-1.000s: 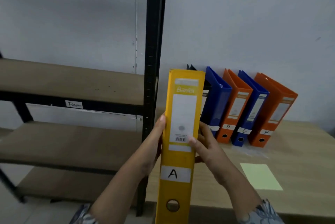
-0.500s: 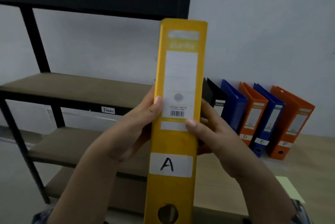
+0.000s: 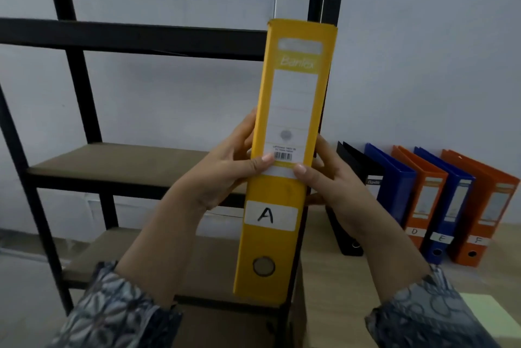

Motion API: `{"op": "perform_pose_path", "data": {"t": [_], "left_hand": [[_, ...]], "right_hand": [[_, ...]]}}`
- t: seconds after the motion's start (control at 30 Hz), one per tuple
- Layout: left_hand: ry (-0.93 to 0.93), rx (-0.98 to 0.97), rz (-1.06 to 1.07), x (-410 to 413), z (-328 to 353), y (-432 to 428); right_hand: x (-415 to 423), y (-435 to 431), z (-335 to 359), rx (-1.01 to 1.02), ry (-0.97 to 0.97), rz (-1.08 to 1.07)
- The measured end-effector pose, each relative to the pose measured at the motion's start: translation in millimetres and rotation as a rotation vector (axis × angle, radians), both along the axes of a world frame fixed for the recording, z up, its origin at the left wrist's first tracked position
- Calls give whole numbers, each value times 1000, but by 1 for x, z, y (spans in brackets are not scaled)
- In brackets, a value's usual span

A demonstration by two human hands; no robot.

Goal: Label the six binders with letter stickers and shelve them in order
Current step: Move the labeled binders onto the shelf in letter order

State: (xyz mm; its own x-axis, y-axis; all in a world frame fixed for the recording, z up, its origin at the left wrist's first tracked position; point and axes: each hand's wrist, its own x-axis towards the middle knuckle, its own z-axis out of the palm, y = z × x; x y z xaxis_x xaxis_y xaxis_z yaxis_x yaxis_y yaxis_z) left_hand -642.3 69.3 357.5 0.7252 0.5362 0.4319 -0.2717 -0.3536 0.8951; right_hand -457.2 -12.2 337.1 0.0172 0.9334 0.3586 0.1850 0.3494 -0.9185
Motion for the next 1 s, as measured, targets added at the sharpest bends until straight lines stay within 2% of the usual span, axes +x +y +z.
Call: {"op": "perform_pose_path", "data": {"t": [0.2, 0.6, 0.8, 1.0], "left_hand": [[15, 25, -76, 7, 1, 52], [137, 123, 14, 61, -12, 140], [145, 143, 141, 89, -21, 178], [157, 208, 291, 115, -23, 205]], "right_hand": [[5, 38, 2, -3, -1, -23], [45, 112, -6, -51, 1, -173], [59, 147, -11, 24, -126, -415], [66, 176, -15, 153, -481, -813]]}}
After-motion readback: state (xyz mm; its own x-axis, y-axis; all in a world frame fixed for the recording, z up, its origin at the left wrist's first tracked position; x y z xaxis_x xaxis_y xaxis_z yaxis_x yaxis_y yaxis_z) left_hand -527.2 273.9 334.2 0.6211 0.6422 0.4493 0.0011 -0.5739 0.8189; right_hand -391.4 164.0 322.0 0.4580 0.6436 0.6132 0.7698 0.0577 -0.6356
